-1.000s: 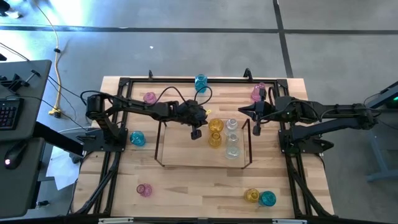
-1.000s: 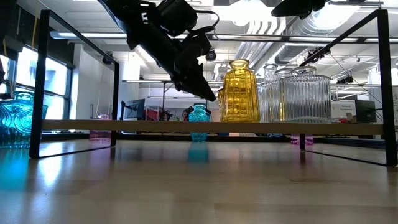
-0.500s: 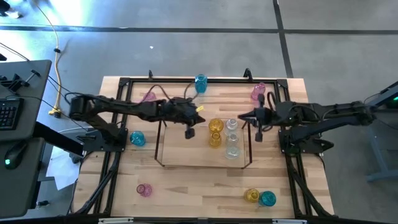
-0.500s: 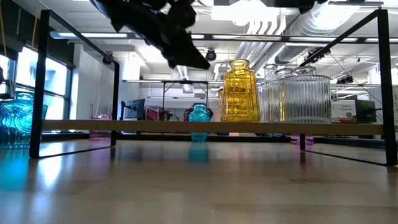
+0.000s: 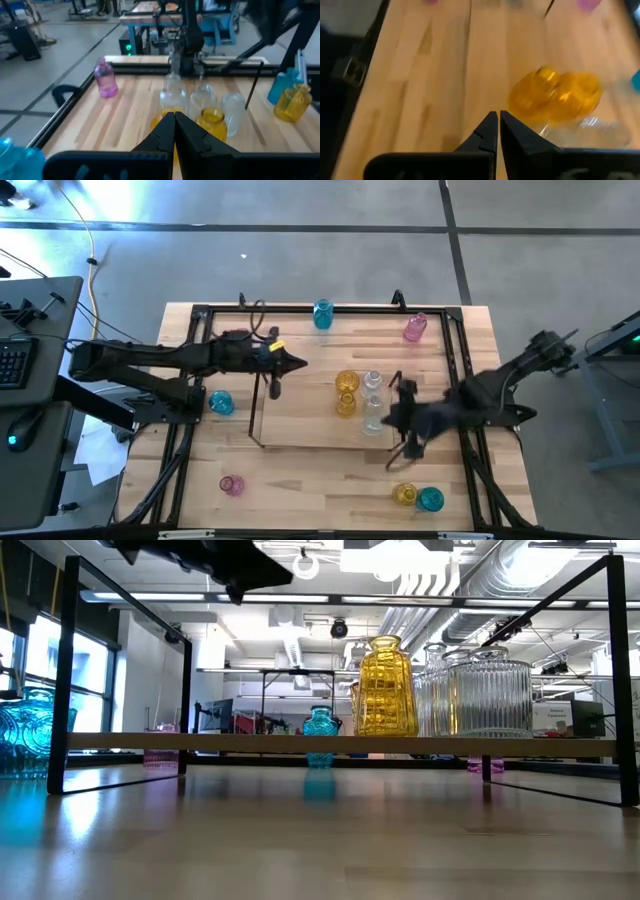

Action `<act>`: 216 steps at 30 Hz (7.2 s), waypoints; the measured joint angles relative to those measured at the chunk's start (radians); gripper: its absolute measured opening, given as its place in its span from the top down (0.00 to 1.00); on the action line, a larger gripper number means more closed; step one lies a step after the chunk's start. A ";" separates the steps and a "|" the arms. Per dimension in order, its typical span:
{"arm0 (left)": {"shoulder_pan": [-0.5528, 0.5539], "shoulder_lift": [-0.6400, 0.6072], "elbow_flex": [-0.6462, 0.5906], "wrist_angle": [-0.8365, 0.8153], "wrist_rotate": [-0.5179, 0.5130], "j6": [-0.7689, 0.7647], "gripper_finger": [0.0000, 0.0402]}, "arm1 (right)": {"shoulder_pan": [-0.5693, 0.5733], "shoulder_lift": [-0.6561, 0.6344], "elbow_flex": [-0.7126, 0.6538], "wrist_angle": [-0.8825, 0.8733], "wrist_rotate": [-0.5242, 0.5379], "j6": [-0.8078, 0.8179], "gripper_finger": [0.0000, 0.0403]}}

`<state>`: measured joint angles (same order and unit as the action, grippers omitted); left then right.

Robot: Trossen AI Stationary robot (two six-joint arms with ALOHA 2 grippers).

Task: Sort vases onto shelf
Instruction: Put the yellow vase on the shelf aligned with the other yellow vases, then put the top blue vase on the shelf

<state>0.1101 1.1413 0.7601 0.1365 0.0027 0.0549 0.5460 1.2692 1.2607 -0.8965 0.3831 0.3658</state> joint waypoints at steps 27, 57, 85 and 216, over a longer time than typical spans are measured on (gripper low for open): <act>-0.001 -0.086 -0.069 0.011 -0.041 -0.032 1.00 | 0.325 0.618 0.390 -0.427 -0.336 0.940 0.40; -0.004 -0.085 -0.069 -0.041 -0.041 -0.044 1.00 | 0.299 0.645 0.266 -0.308 -0.395 0.952 0.38; -0.017 -0.108 -0.069 -0.088 -0.041 -0.043 1.00 | 0.185 0.623 0.260 -0.297 -0.400 0.664 0.68; -0.149 -0.194 -0.257 0.245 -0.039 0.009 1.00 | -0.055 0.333 0.127 0.231 0.030 -0.378 0.99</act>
<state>-0.0394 0.9474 0.5027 0.3816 -0.0366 0.0640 0.4911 1.6018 1.3880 -0.6654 0.4128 -0.0126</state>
